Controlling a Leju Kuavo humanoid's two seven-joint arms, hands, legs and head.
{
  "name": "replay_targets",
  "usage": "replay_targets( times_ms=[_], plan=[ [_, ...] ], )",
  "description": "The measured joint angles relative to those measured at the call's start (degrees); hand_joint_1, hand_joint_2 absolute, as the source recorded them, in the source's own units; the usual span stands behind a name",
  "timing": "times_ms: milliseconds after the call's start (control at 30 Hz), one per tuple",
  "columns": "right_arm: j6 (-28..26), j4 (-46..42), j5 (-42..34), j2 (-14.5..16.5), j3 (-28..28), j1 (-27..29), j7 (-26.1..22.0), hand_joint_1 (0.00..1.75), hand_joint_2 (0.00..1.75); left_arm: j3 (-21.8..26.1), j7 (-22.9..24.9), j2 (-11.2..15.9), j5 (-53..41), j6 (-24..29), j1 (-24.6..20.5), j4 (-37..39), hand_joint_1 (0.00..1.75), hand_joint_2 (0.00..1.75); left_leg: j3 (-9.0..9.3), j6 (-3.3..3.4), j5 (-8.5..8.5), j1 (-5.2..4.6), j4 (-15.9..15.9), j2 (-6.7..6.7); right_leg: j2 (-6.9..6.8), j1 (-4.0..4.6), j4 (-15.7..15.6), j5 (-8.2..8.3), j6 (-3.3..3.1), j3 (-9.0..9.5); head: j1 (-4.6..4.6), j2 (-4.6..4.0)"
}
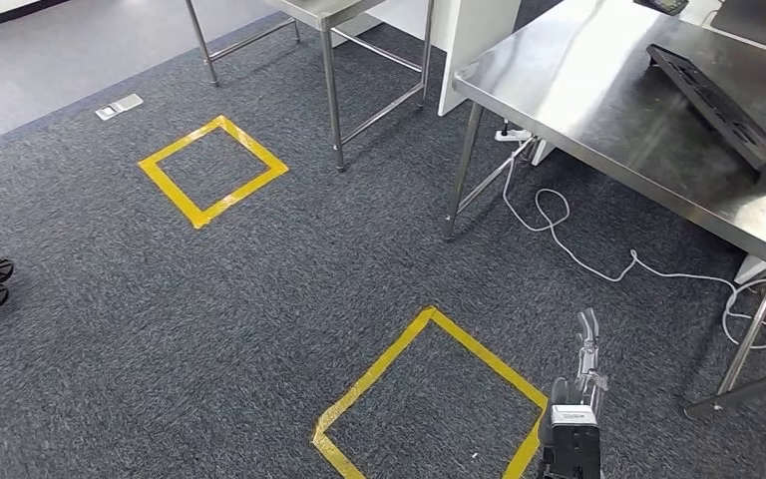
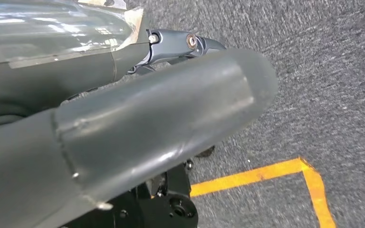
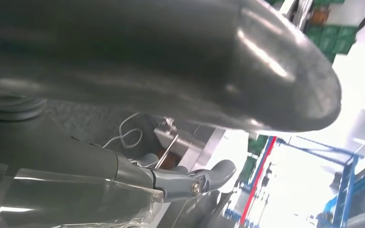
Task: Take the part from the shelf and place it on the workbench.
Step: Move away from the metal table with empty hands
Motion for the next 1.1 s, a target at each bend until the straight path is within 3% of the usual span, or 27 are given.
replay_targets(
  times_ms=[67,167,233,333,367,400,433,533,600,667,733,767,833,900,933,1000,1067,1100],
  plan=[
    [0.0,0.0,0.2,0.0,0.0,0.1,0.1,0.0,0.0,0.0,-0.1,0.0,0.0,0.1,0.0,0.0,0.0,0.0,-0.23,-0.4,-0.11,-0.22,0.4,-0.96,1.22,-0.06,-4.7,1.79,-0.35,1.93,-0.01,0.0],
    [0.2,0.1,0.4,0.0,0.1,0.1,0.2,0.0,0.0,0.1,-0.6,0.0,0.6,0.6,0.3,0.0,0.0,0.0,-0.88,-1.22,0.02,-0.12,0.7,-1.87,0.53,0.05,-5.4,2.45,-1.64,2.29,-0.09,0.0],
    [0.8,0.4,0.4,0.5,0.5,-0.4,-0.1,0.0,0.0,0.7,-1.2,0.1,2.0,0.9,0.4,0.0,0.0,0.0,-1.93,-1.76,-1.31,-0.04,2.7,-0.36,-0.37,-0.23,-5.6,2.76,-2.46,2.34,-0.29,0.0],
    [1.2,1.5,0.8,2.0,1.6,-1.4,-0.4,0.0,0.0,2.0,-1.6,0.2,3.5,1.1,0.4,-0.1,0.0,0.0,-6.73,-2.66,-6.59,0.18,12.9,3.05,-2.05,-0.01,-5.6,2.76,-3.34,2.3,-0.78,0.0],
    [1.1,1.9,1.0,2.5,1.9,-1.6,-0.5,0.0,0.0,2.3,-1.5,0.2,3.7,1.2,0.5,-0.1,0.0,0.0,-8.21,-2.86,-7.59,0.31,15.9,3.37,-2.72,0.11,-5.6,2.71,-3.4,2.28,-0.77,0.0],
    [0.9,2.3,1.3,2.9,2.1,-1.9,-0.4,0.0,0.0,2.7,-1.4,0.3,3.8,1.3,0.5,-0.2,0.0,0.0,-8.77,-2.97,-7.52,0.42,16.9,3.53,-3.41,0.18,-5.6,2.66,-3.46,2.28,-0.78,0.0],
    [0.7,2.6,1.6,3.4,2.3,-2.1,-0.3,0.0,0.0,3.0,-1.3,0.4,4.0,1.5,0.6,-0.2,0.0,0.0,-8.17,-2.99,-6.46,0.49,15.7,3.74,-4.04,0.22,-5.6,2.61,-3.5,2.31,-0.78,0.0],
    [0.4,2.9,2.5,4.3,2.6,-2.8,0.2,0.0,0.0,3.6,-1.2,0.7,3.9,1.4,0.6,-0.3,0.0,0.0,-2.09,-2.37,-1.73,0.26,4.5,6.19,-5.62,0.53,-5.6,2.37,-3.37,2.55,-0.75,0.0],
    [0.4,3.0,3.1,4.7,2.7,-3.0,0.6,0.0,0.0,3.8,-1.0,0.8,3.3,0.9,0.4,-0.4,0.0,0.0,-0.17,-1.8,-0.92,-0.2,0.9,7.31,-6.41,0.82,-5.6,2.18,-3.03,2.65,-0.69,0.0],
    [0.5,3.0,3.4,5.1,2.7,-3.0,0.8,0.0,0.0,3.8,-0.7,0.9,2.6,0.4,0.3,-0.4,0.0,0.0,-0.22,-1.21,-0.73,-0.37,0.5,6.34,-7.23,1.03,-5.7,2.04,-2.57,2.67,-0.66,0.01],
    [0.7,3.1,3.8,5.3,2.7,-2.9,1.3,0.0,0.0,3.7,-0.4,0.7,2.0,0.0,0.3,-0.4,0.0,0.0,0.19,-0.51,-0.18,-0.15,-0.4,5.35,-6.13,1.05,-4.4,1.08,-2.22,2.15,-0.56,0.01],
    [0.9,3.3,4.2,5.4,2.7,-2.9,1.8,0.0,0.0,3.7,-0.3,0.7,1.6,-0.1,0.3,-0.4,0.0,0.0,0.39,-0.21,0.12,0.03,-0.8,4.89,-4.84,1.02,-2.2,-0.11,-2.28,1.11,-0.45,0.01],
    [1.5,5.5,4.8,5.6,2.4,-3.5,4.6,0.0,0.0,3.7,-0.1,0.6,0.8,-0.4,0.1,-0.4,0.0,0.0,0.26,0.07,0.34,0.12,-1.0,3.88,-2.31,0.66,5.2,-3.3,-2.61,-2.46,-0.28,0.01],
    [3.4,12.3,4.0,6.2,1.5,-5.9,8.1,0.0,0.0,3.6,0.2,0.6,-0.3,-0.8,0.0,-0.3,0.0,0.0,0.12,0.07,0.41,0.11,-0.9,2.67,-1.69,0.42,10.3,-4.66,-2.24,-5.14,-0.22,0.01],
    [4.7,17.8,3.0,6.6,0.8,-7.9,9.3,0.0,0.0,3.4,0.4,0.5,-0.9,-1.2,0.0,-0.3,0.0,0.0,0.12,0.01,0.45,0.11,-0.9,2.03,-1.59,0.31,9.5,-3.82,-1.7,-4.86,-0.22,0.01],
    [6.4,30.2,1.2,7.4,-1.0,-12.3,9.5,0.0,0.0,2.9,0.6,0.4,-1.8,-1.8,-0.1,-0.2,0.0,0.0,0.09,-0.2,0.5,0.15,-0.6,0.69,-0.59,-0.14,1.9,-0.28,-0.53,-1.38,-0.2,0.01],
    [6.9,40.9,0.4,8.3,-2.5,-15.6,8.7,0.0,0.0,2.5,0.7,0.3,-2.3,-2.1,-0.3,-0.2,0.0,0.0,-0.21,-0.71,0.43,-0.02,-0.1,-0.55,0.89,-0.41,-4.3,2.13,-0.44,1.39,-0.16,0.01],
    [7.0,44.9,0.2,8.7,-3.0,-16.6,8.3,0.0,0.0,2.4,0.8,0.3,-2.4,-2.2,-0.3,-0.2,0.0,0.0,-0.44,-1.05,0.45,-0.06,0.1,-1.02,1.25,-0.36,-5.3,2.48,-0.79,1.81,-0.19,0.01]
  ],
)
